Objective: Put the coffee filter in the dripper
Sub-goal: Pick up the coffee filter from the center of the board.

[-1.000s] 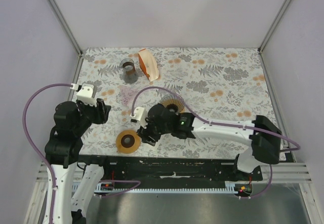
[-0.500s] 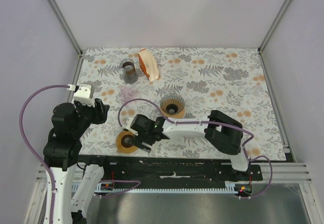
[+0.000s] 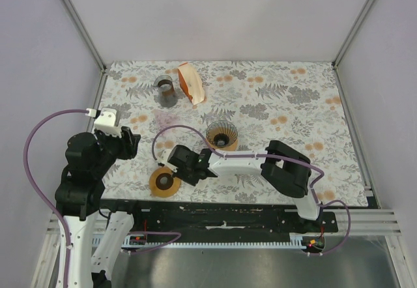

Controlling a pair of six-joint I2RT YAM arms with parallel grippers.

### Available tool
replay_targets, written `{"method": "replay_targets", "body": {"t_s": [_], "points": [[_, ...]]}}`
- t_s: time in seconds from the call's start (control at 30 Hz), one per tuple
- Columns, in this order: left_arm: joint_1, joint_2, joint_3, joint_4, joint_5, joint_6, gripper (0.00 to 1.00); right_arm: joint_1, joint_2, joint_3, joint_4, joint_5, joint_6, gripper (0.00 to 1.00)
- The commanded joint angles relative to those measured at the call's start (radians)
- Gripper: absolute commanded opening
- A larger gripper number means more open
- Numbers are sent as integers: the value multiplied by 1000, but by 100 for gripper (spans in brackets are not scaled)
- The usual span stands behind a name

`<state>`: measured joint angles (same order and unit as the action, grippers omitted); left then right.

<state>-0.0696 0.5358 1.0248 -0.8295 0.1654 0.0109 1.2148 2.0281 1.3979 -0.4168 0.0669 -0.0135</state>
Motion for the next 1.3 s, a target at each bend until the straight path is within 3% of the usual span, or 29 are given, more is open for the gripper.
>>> {"method": "replay_targets", "body": {"t_s": [0.0,0.13,0.17,0.2,0.23,0.27,0.37,0.4,0.43,0.87,1.13,1.27], "points": [[4,1,23,20,13,-29,54,-12,-58,-43,-1,-50,-11,0],[5,4,23,24,11,-26,54,-12,-166,-71,47,-151,-34,0],[4,3,21,24,13,-26,54,-11,-195,-83,61,-170,-42,4],[5,4,21,24,13,-26,54,-11,-213,-94,70,-186,-58,16],[4,3,20,23,14,-25,54,-11,-227,-100,67,-190,-81,36],[5,3,20,24,14,-26,54,-12,-227,-100,61,-170,-95,50],[4,-2,17,24,14,-25,53,-18,-168,-62,3,-113,-138,78],[5,-3,17,24,14,-25,54,-29,-132,-34,-34,-114,-147,95],[5,-2,17,24,16,-23,53,-35,-102,-16,-54,-116,-155,98],[5,4,32,23,20,-25,53,-100,102,190,-186,-108,-197,98],[5,13,29,30,25,-29,53,-118,101,263,-237,-50,-214,98],[5,15,38,29,23,-28,53,-162,132,314,-266,-114,-195,98]]}}
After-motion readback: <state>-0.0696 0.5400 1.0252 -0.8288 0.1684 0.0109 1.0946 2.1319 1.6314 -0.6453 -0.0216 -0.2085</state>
